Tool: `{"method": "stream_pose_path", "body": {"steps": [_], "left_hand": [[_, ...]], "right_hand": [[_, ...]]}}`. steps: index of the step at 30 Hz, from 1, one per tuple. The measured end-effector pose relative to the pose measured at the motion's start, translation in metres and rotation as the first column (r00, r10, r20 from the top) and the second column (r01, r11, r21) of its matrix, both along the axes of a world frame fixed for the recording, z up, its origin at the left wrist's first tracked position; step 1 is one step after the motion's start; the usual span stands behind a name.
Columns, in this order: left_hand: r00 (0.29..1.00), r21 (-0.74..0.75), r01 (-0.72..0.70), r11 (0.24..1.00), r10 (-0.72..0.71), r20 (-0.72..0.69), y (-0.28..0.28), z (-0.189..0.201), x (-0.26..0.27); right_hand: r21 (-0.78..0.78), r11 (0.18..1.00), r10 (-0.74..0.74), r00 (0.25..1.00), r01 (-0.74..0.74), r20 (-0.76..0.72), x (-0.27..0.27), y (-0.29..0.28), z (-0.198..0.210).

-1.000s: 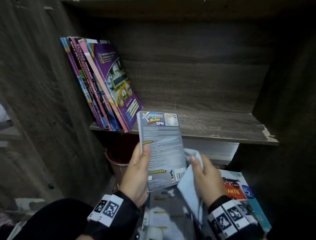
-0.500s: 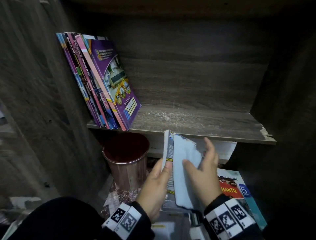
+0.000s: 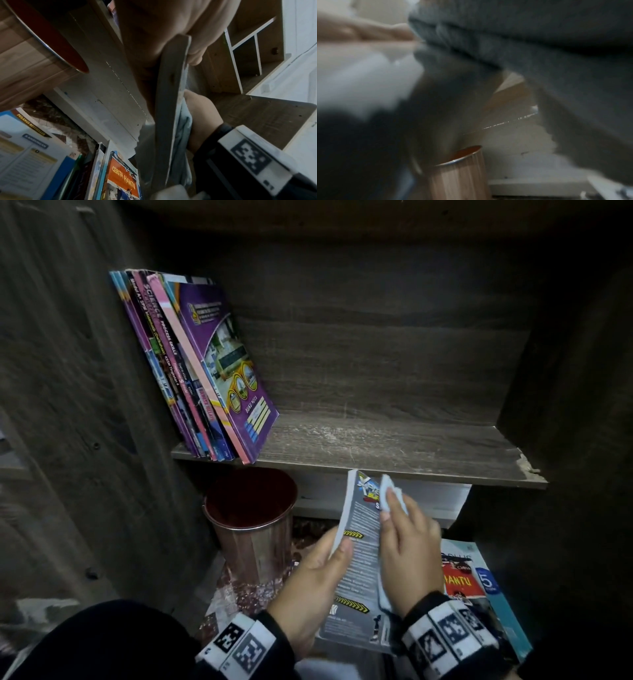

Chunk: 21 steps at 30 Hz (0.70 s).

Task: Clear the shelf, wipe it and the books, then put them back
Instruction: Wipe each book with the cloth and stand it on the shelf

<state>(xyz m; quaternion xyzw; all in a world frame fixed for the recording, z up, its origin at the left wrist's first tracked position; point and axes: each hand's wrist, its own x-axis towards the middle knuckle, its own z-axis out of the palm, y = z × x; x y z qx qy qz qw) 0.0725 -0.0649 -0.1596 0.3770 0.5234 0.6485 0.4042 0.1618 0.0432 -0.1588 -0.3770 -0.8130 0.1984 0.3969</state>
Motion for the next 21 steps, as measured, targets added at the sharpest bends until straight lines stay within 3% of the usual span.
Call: {"method": "stream_pose_path", "body": {"steps": [6,7,10,13,14,15,16,18,19,21], "left_hand": [[0.996,0.014,-0.053,0.999,0.051,0.079,0.0,0.007,-0.005],[0.995,0.007,-0.084,0.996,0.084,0.058,0.001,0.006,-0.007],[0.991,-0.019,-0.129,0.992,0.129,0.044,0.005,0.0,-0.01],[0.988,-0.06,-0.1,0.993,0.106,0.11,0.007,-0.002,-0.007],[0.987,-0.065,-0.078,0.995,0.086,0.135,0.008,-0.003,-0.006],[0.985,-0.065,-0.055,0.996,0.065,0.162,0.008,-0.003,-0.005],[0.983,-0.057,-0.041,0.998,0.051,0.178,0.008,-0.003,-0.004],[0.986,-0.023,-0.053,0.998,0.056,0.16,0.007,-0.003,-0.005],[0.988,-0.002,-0.063,0.998,0.063,0.14,0.007,-0.002,-0.005],[0.989,0.032,-0.09,0.995,0.085,0.119,0.006,0.0,-0.006]], "right_hand": [[-0.234,0.965,0.027,0.936,-0.115,-0.351,0.001,0.004,0.028],[-0.287,0.94,0.033,0.886,-0.185,-0.463,0.003,0.004,0.038],[-0.372,0.798,0.018,0.635,-0.475,-0.772,0.012,0.004,0.067],[-0.432,0.644,-0.065,0.518,-0.631,-0.853,0.015,0.01,0.06],[-0.462,0.637,-0.103,0.526,-0.617,-0.844,0.013,0.013,0.051],[-0.499,0.691,-0.108,0.608,-0.523,-0.786,0.011,0.017,0.04],[-0.512,0.781,-0.101,0.736,-0.358,-0.67,0.008,0.02,0.031],[-0.387,0.921,-0.119,0.928,-0.03,-0.353,0.003,0.019,0.014],[-0.328,0.943,-0.122,0.973,0.052,-0.196,0.001,0.012,0.009],[-0.22,0.972,-0.069,0.994,0.085,0.082,-0.006,-0.008,-0.003]]}}
